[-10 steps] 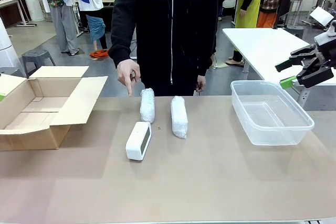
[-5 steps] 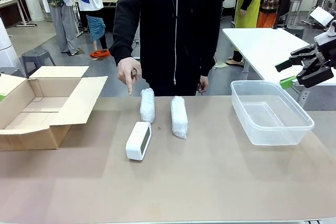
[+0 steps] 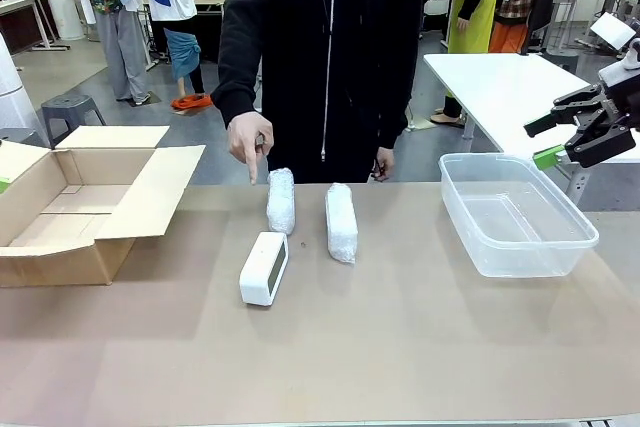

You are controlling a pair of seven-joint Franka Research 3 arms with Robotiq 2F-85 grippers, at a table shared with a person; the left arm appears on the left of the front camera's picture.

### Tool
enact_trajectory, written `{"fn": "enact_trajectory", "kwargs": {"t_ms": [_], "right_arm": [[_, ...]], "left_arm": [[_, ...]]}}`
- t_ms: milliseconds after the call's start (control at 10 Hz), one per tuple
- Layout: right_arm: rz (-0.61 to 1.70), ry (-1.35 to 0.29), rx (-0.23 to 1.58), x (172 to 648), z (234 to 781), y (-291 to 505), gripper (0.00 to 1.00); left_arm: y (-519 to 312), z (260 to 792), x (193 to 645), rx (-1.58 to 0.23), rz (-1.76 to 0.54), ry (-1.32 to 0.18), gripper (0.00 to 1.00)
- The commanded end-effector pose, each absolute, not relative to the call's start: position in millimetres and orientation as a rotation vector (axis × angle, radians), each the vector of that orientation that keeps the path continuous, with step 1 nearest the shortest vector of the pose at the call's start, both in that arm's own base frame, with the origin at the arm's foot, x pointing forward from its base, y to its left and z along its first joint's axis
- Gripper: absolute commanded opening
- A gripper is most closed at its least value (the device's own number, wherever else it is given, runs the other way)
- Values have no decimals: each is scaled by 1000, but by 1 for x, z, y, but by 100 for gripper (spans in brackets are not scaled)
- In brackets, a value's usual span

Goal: Separate and place wrapped and unwrapped clocks.
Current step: Pick up the Digital clock indicated by the person.

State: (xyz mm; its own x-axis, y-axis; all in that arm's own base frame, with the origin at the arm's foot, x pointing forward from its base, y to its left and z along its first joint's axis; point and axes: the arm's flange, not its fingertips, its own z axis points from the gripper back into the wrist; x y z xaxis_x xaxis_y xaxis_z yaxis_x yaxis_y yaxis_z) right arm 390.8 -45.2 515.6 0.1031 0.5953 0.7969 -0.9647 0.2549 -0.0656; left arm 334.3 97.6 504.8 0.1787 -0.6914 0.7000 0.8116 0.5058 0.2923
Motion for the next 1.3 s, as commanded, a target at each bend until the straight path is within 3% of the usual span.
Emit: {"fn": "enact_trajectory", "kwargs": {"t_ms": [0,1200], "right_arm": [[1246,-861,571,392,509,-44,100],[1270,-681,412,386,523,16,100]], "left_arm": [[100,503,335,-166,-1084,-905,100],[100,503,335,-166,-1084,-905,100]]}}
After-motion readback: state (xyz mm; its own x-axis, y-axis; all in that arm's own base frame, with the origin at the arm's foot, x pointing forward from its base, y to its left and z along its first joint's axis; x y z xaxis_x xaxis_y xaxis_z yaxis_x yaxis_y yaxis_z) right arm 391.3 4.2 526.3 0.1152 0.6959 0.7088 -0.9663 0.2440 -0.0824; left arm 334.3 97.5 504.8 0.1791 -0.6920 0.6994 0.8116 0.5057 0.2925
